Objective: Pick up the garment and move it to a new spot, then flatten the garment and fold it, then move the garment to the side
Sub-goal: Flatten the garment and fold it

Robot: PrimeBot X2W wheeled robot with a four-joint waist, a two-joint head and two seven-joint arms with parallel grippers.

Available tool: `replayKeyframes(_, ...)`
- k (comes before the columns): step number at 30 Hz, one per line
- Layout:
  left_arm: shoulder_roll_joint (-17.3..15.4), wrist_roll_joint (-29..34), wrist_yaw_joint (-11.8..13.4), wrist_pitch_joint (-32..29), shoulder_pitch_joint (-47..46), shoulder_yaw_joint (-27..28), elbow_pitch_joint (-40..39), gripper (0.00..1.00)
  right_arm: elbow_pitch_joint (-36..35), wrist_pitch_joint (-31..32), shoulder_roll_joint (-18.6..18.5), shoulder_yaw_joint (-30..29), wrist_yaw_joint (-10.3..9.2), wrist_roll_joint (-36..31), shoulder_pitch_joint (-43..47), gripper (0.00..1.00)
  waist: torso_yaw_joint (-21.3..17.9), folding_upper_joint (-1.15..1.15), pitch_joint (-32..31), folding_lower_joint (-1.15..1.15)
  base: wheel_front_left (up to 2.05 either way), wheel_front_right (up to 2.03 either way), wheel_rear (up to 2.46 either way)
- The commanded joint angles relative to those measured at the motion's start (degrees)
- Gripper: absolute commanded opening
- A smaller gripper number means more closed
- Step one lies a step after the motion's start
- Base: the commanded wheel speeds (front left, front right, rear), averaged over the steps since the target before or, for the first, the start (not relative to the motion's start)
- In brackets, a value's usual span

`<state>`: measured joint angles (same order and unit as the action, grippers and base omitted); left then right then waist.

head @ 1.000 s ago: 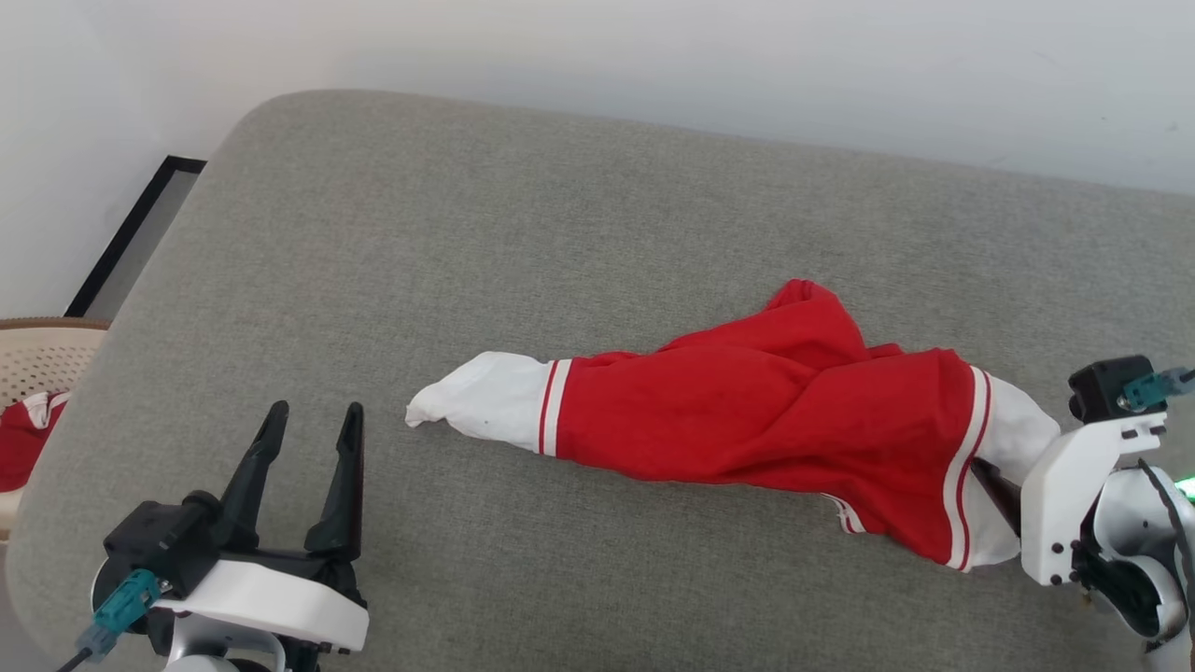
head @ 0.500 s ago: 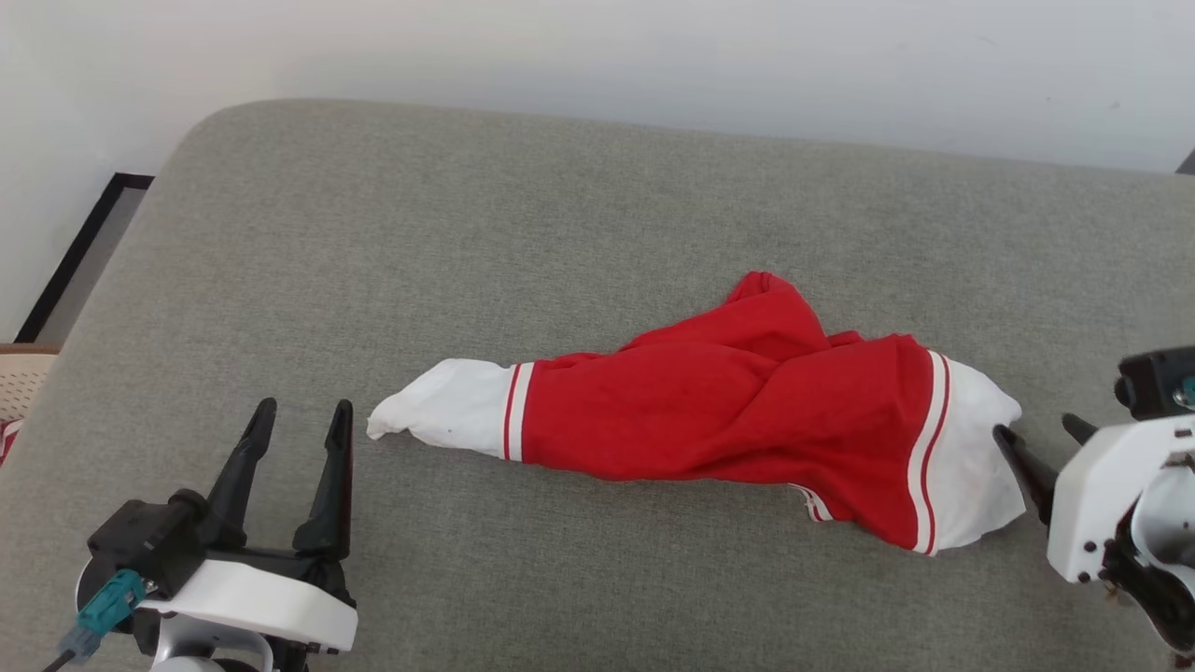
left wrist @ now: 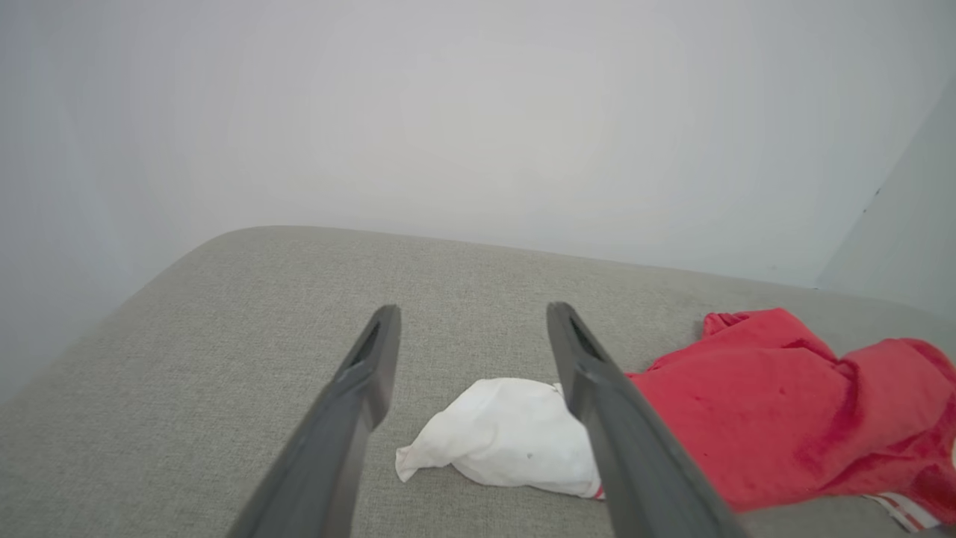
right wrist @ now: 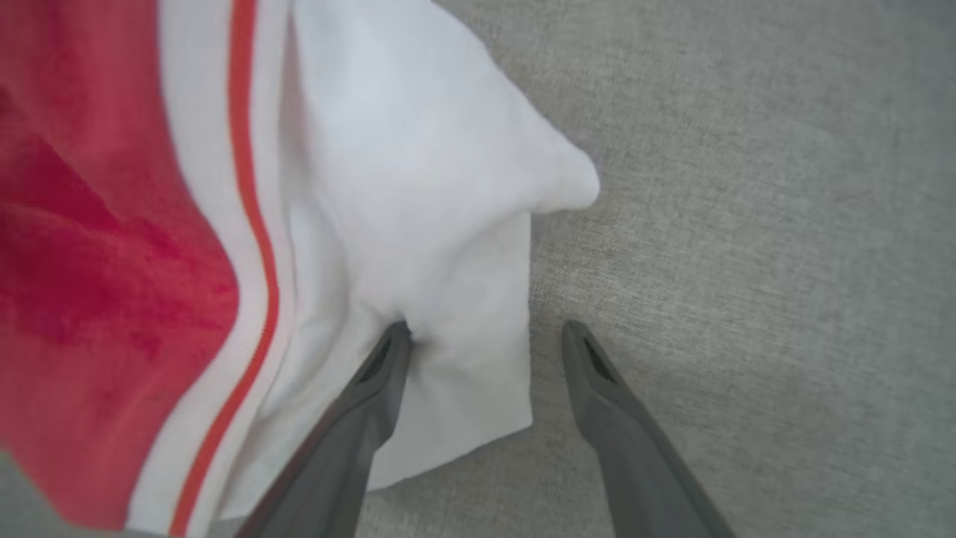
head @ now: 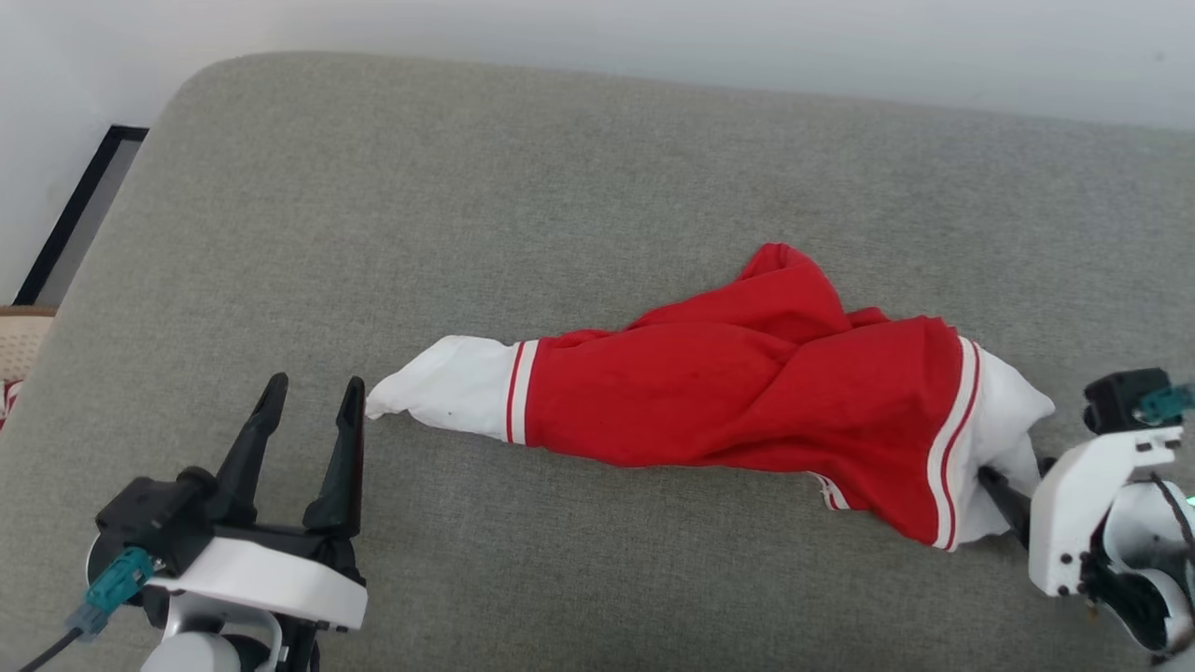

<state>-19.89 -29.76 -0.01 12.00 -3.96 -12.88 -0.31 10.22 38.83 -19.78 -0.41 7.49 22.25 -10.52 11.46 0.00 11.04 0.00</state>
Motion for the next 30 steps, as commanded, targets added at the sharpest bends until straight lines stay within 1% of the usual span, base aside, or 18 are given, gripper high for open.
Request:
replayKeyframes(1,0.01,0.15,-0.08,0.39,-0.94,-0.09,0.23,1.0,1.12,-0.02,0.47,0.16,0.0,0.69,-1.06,1.0,0.27,0.0,0.33,0.0,0.0,0.0,0.0)
replayKeyframes(2,0.09,0.3,-0.1,0.63,-1.02,-0.14,0.43,1.0,2.33,-0.08,0.75,0.5,0.0,0.97,-1.68,1.0,0.34,0.0,0.42,0.0,0.0,0.0,0.0)
replayKeyframes(3,0.23,0.36,-0.2,0.73,-1.21,-0.22,0.6,1.0,3.42,0.27,0.24,1.47,0.0,0.59,-2.04,0.78,0.48,0.0,0.49,0.0,0.0,0.0,0.0)
replayKeyframes(4,0.3,0.41,-0.27,0.82,-1.43,-0.25,0.8,1.0,4.24,0.6,-0.16,2.8,0.0,0.71,-2.41,0.0,0.57,0.0,0.58,0.0,0.0,0.0,0.0)
replayKeyframes(9,0.56,0.73,-0.21,1.72,-1.76,0.01,1.53,1.0,5.24,0.22,-1.25,3.68,-0.02,2.31,-4.69,0.0,0.22,0.0,0.52,0.0,0.0,0.0,0.0)
replayKeyframes(12,0.66,1.09,-0.08,2.28,-1.35,0.58,1.81,1.0,3.57,1.46,-1.98,3.97,-0.01,3.37,-5.0,0.0,-0.43,0.0,0.01,0.0,0.0,0.0,0.0)
replayKeyframes(17,1.04,1.78,0.23,2.93,-0.11,2.07,1.58,1.0,-1.18,4.61,-2.98,3.01,-0.01,4.78,-3.24,0.0,-1.72,0.0,-1.23,0.0,0.0,0.0,0.0)
replayKeyframes(19,1.2,2.47,0.3,3.21,0.87,3.04,1.19,1.0,-4.48,7.2,-3.38,1.9,-0.01,5.12,-1.6,0.0,-2.5,0.0,-2.0,0.0,0.0,0.0,0.0)
replayKeyframes(26,2.25,3.93,-0.49,3.29,2.35,4.71,0.24,1.0,-12.39,15.75,-2.18,-3.62,-0.01,4.85,4.2,0.0,-3.49,0.0,-3.25,0.0,0.0,0.0,0.0)
replayKeyframes(27,2.25,3.93,-0.49,3.29,2.35,4.71,0.24,1.0,-12.39,15.75,-2.18,-3.62,-0.01,4.85,4.2,0.0,-3.49,0.0,-3.25,0.0,0.0,0.0,0.0)
replayKeyframes(30,2.75,4.3,-1.0,3.28,3.01,5.28,0.04,1.0,-14.51,18.6,-1.36,-6.53,0.0,4.37,6.71,0.0,-3.61,0.0,-3.43,0.0,0.0,0.0,0.0)
